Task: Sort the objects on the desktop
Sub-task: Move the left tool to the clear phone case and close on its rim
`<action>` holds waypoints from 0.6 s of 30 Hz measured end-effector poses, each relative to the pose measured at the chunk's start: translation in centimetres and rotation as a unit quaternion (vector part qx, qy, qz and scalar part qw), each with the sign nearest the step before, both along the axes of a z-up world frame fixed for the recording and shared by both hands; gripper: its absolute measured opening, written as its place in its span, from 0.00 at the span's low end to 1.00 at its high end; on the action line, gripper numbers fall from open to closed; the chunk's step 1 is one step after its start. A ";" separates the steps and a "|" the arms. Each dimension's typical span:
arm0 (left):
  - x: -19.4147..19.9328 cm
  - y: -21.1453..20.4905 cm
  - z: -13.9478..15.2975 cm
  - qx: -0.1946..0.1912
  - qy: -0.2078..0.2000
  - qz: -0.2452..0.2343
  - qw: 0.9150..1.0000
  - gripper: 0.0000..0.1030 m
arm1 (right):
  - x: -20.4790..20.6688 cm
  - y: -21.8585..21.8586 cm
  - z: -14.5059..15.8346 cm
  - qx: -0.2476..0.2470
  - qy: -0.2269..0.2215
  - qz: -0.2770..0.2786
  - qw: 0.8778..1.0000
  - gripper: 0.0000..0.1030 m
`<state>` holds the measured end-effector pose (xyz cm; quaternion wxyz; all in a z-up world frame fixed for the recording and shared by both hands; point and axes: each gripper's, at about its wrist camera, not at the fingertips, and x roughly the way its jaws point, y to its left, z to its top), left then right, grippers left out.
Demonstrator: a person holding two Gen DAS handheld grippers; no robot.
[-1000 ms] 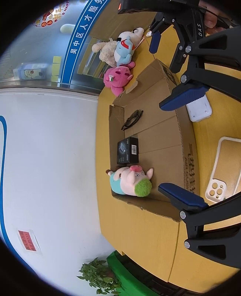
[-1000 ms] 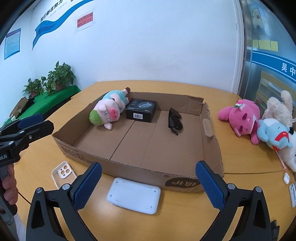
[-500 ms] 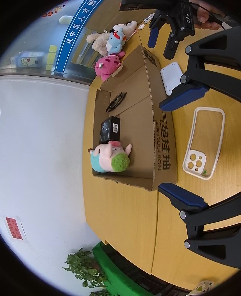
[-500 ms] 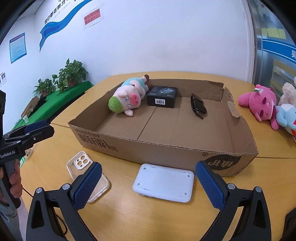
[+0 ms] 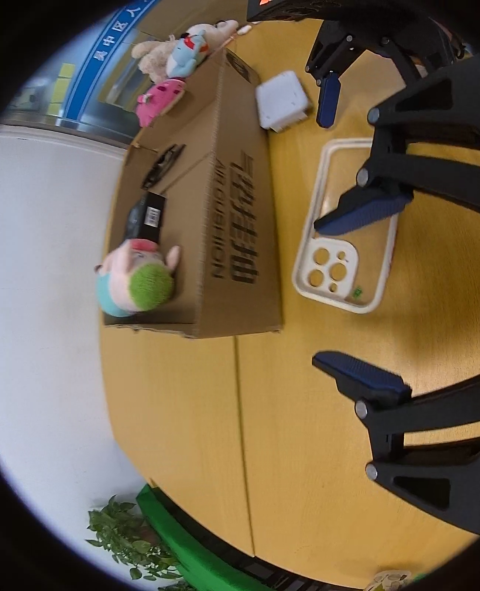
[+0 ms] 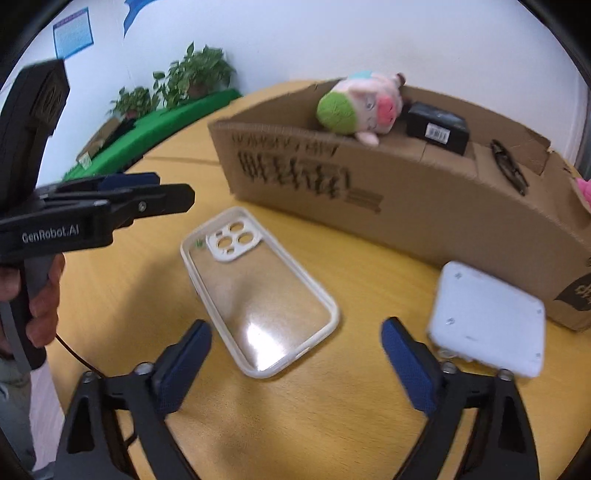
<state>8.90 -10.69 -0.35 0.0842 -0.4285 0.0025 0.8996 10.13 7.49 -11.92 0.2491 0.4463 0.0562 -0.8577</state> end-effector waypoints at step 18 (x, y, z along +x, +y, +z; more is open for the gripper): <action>-0.1 1.5 -3.3 0.040 -0.095 -0.046 0.994 0.07 | -0.5 5.5 -0.7 -0.024 -0.017 -0.048 0.998 0.46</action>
